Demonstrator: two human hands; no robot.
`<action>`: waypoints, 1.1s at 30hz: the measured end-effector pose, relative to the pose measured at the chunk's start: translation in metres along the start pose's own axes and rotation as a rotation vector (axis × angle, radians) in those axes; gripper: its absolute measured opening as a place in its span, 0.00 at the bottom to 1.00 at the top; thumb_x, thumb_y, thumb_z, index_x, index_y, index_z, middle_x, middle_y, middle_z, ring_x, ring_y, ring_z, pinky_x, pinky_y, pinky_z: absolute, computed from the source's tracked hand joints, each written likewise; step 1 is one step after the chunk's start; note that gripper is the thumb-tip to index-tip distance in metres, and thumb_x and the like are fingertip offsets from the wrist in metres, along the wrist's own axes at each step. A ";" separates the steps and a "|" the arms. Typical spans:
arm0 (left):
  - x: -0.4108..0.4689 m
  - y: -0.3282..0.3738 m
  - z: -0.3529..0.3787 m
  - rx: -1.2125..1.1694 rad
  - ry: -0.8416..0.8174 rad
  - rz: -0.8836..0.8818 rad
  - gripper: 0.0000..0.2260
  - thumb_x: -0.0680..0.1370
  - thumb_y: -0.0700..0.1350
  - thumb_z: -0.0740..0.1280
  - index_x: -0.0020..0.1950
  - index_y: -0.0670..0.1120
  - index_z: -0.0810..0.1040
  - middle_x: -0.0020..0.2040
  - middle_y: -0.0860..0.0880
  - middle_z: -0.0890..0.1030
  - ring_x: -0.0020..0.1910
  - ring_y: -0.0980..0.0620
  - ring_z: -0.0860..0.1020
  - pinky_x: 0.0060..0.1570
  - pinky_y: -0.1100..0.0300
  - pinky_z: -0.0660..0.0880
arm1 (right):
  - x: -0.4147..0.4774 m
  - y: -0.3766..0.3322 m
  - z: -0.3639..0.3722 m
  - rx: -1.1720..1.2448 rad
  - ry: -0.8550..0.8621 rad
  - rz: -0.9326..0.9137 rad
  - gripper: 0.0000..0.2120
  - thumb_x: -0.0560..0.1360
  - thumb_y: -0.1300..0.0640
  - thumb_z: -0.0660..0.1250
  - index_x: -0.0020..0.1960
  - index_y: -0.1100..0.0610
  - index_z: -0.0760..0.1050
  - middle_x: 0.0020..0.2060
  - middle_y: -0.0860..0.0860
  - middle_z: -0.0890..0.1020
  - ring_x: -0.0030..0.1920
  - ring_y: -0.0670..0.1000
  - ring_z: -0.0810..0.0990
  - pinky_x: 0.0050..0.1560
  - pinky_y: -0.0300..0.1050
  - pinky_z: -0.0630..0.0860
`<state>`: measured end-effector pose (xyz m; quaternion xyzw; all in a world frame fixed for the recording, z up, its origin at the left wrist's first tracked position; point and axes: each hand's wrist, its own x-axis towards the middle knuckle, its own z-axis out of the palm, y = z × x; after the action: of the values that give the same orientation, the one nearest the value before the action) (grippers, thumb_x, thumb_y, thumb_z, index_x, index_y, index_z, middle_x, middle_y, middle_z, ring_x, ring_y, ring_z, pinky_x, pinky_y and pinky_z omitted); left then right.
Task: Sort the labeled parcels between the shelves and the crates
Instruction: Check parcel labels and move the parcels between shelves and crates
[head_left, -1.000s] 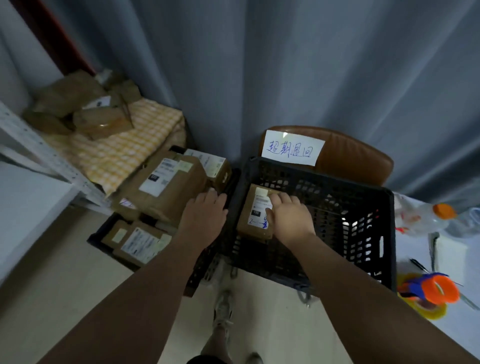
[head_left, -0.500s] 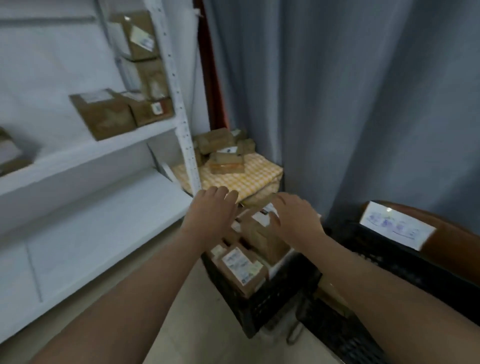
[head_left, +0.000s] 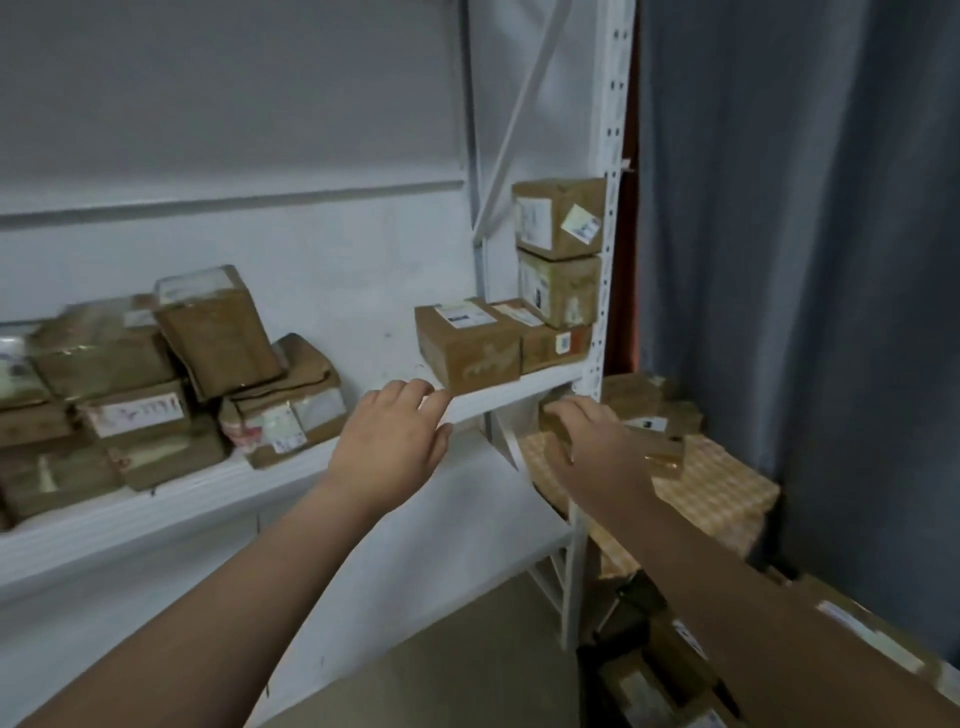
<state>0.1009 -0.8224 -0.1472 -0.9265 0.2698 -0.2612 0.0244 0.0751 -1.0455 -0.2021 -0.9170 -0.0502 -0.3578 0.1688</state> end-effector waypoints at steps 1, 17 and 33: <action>0.004 -0.011 0.003 -0.002 -0.002 -0.012 0.16 0.80 0.50 0.59 0.65 0.46 0.72 0.60 0.46 0.76 0.56 0.43 0.74 0.53 0.52 0.69 | 0.010 -0.006 0.010 0.018 0.008 -0.002 0.12 0.73 0.60 0.68 0.56 0.58 0.79 0.52 0.54 0.82 0.51 0.55 0.80 0.49 0.47 0.77; 0.178 -0.054 0.139 -0.119 -0.163 -0.125 0.26 0.80 0.56 0.57 0.76 0.50 0.57 0.76 0.43 0.57 0.71 0.42 0.62 0.65 0.48 0.65 | 0.170 0.052 0.122 0.012 -0.249 0.110 0.23 0.79 0.48 0.59 0.72 0.56 0.66 0.68 0.55 0.68 0.67 0.55 0.67 0.64 0.52 0.70; 0.142 -0.031 0.173 -0.729 0.376 -0.550 0.06 0.79 0.47 0.62 0.53 0.45 0.72 0.70 0.47 0.64 0.64 0.46 0.70 0.58 0.47 0.75 | 0.164 0.039 0.171 0.661 -0.005 0.257 0.14 0.75 0.50 0.69 0.56 0.47 0.68 0.52 0.45 0.70 0.50 0.31 0.70 0.45 0.24 0.70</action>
<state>0.3039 -0.8859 -0.2234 -0.8486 0.0885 -0.3091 -0.4201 0.3139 -1.0273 -0.2198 -0.8127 -0.0477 -0.2957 0.4998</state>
